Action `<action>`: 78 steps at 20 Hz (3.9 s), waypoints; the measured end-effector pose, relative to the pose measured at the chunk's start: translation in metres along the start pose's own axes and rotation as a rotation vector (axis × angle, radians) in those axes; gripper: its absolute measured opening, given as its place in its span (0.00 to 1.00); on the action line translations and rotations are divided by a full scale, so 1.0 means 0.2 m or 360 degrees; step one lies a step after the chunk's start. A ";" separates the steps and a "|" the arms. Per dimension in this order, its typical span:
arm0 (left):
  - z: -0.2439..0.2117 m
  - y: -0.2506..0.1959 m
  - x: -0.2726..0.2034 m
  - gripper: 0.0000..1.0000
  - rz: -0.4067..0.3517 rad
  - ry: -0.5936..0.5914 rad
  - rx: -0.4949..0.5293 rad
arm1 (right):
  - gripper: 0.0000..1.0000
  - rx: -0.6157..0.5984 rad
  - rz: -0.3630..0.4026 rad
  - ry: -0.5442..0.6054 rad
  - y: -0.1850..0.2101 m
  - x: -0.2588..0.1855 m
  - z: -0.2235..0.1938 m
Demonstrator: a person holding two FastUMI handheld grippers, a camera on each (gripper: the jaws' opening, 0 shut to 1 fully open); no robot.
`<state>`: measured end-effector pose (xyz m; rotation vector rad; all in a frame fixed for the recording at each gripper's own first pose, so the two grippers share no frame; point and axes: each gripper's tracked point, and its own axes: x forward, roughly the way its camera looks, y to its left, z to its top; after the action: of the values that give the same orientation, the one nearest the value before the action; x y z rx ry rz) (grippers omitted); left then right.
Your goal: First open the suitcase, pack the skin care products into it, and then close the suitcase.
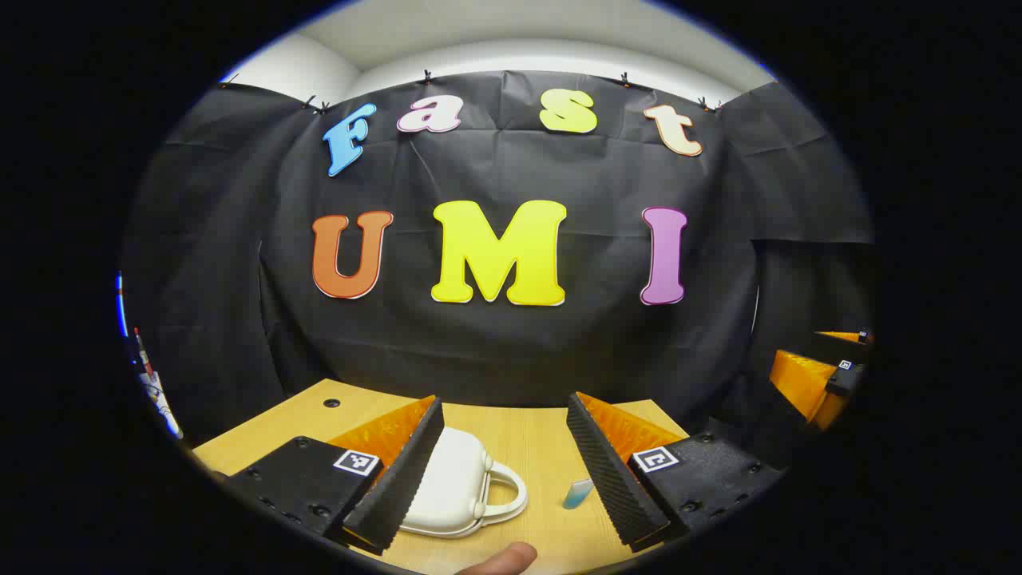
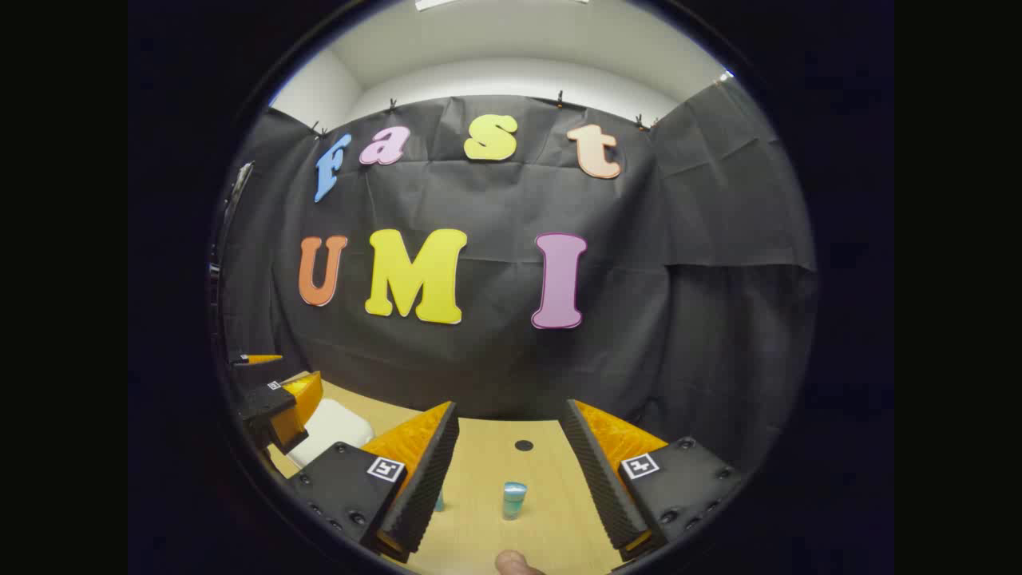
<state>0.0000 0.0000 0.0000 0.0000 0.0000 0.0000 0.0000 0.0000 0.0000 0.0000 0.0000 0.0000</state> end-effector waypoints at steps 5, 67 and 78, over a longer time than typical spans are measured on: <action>-0.04 0.02 -0.05 0.99 -0.0012 -0.0008 0.0015 | 0.80 -0.0020 -0.0002 0.0068 0.04 -0.03 -0.06; -1.19 0.14 0.55 0.05 -0.0085 0.0367 0.2171 | 0.80 -0.0101 -0.0308 0.0400 -0.36 0.03 -0.44; -0.67 0.35 0.56 0.03 -0.0051 0.0318 0.1695 | 0.80 -0.0153 -0.0203 0.0300 -0.16 0.08 -0.31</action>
<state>0.1116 0.0695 -0.1340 1.0647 0.2001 -0.0323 0.0157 -0.0318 -0.0629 -0.0960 0.1883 -0.1273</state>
